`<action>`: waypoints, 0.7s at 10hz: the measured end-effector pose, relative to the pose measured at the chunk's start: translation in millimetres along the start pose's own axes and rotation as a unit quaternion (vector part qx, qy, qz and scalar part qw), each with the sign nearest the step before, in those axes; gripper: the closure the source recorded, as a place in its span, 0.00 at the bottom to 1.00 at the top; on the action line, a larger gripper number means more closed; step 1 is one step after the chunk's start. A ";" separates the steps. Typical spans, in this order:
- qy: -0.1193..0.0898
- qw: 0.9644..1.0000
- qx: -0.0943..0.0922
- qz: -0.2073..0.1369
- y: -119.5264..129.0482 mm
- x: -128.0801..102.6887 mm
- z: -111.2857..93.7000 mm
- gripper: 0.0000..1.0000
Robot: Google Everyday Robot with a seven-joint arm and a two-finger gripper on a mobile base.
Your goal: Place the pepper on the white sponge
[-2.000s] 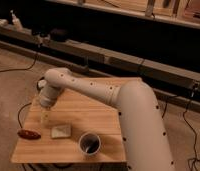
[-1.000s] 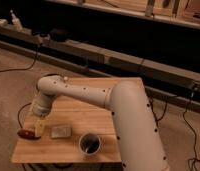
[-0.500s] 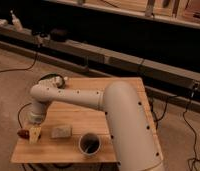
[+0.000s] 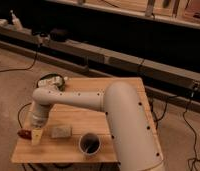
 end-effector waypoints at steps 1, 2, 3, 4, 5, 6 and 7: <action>0.001 1.000 -0.002 -0.002 -0.2 -2.9 0.7 0.20; 0.003 1.000 -0.002 -0.005 -0.5 -4.3 1.6 0.20; 0.004 1.000 0.000 -0.010 -1.3 -6.4 3.5 0.20; 0.009 1.000 0.004 -0.021 -2.4 -5.0 7.0 0.20; 0.019 0.999 0.011 -0.039 -4.1 -2.0 12.4 0.20; 0.029 0.998 0.016 -0.057 -4.7 1.7 17.8 0.20; 0.038 0.996 0.020 -0.073 -4.5 3.1 21.7 0.20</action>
